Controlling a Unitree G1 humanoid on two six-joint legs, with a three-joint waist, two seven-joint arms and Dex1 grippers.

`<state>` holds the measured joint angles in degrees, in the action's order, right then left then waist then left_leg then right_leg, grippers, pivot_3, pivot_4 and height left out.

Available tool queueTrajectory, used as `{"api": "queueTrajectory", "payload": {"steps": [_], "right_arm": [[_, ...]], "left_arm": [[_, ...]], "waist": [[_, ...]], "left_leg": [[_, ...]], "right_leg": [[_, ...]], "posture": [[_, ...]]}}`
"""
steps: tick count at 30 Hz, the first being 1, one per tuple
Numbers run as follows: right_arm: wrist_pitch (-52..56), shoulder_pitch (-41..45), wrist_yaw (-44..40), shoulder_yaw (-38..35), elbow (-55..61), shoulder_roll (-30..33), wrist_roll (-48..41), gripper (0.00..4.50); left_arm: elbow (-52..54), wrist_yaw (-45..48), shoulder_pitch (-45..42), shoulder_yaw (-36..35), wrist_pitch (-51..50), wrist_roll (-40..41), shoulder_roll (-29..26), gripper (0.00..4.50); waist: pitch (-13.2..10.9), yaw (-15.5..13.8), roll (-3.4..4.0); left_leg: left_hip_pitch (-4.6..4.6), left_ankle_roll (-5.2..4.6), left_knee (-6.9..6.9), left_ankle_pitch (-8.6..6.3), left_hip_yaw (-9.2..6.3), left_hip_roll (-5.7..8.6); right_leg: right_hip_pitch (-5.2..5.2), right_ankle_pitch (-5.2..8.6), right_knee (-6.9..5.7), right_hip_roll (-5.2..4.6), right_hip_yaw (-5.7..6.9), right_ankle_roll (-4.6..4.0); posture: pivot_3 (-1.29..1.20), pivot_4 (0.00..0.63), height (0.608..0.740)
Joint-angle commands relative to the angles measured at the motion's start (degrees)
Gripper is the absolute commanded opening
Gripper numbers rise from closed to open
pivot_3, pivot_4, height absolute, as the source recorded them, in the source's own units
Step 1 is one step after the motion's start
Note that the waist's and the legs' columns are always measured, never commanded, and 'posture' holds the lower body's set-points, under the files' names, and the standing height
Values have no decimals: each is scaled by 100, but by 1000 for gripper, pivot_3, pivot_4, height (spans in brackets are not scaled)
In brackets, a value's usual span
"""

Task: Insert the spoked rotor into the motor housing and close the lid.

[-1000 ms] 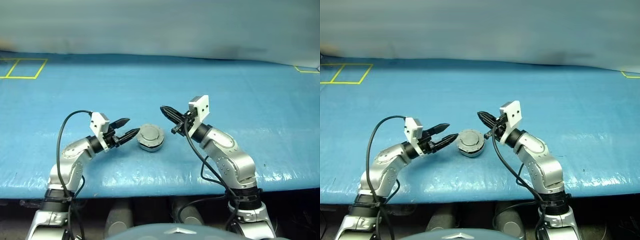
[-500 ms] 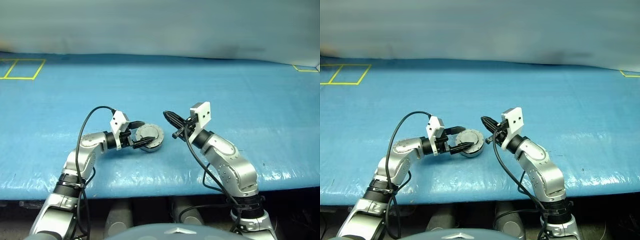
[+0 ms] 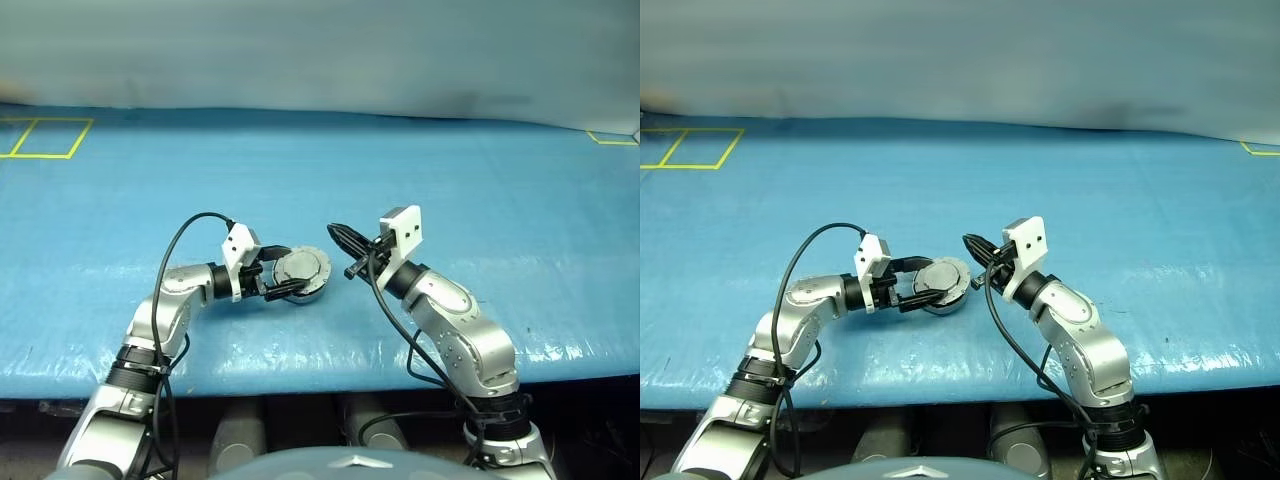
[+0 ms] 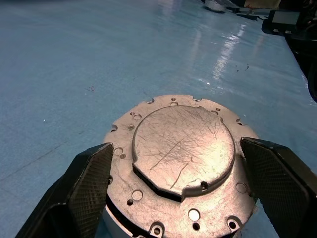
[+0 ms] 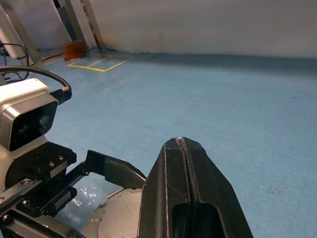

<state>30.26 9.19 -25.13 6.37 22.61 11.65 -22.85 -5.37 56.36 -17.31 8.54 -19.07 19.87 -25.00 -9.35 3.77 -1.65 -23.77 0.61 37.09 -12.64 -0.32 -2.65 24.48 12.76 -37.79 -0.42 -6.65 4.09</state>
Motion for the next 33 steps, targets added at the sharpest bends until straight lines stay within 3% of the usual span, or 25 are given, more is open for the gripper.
{"api": "queueTrajectory", "payload": {"steps": [1,20,33], "right_arm": [[-147,56,-13,-6,134,12,13,0],[-153,2,13,15,125,14,75,0],[-167,-240,-373,271,221,315,98,0]], "left_arm": [[67,66,32,16,101,-68,-32,4448],[86,-40,-158,-623,398,120,52,4448],[39,351,-319,-359,263,131,77,4448]], "waist": [[0,-1,0],[0,-1,0],[0,-1,0]], "left_leg": [[0,0,0,0,0,0],[-2,0,1,0,0,0],[-2,0,1,0,0,0]], "right_leg": [[0,0,0,0,0,0],[2,0,0,0,0,1],[1,-1,0,1,0,1]], "posture": [[0,150,740],[0,150,740],[0,150,740]]}}
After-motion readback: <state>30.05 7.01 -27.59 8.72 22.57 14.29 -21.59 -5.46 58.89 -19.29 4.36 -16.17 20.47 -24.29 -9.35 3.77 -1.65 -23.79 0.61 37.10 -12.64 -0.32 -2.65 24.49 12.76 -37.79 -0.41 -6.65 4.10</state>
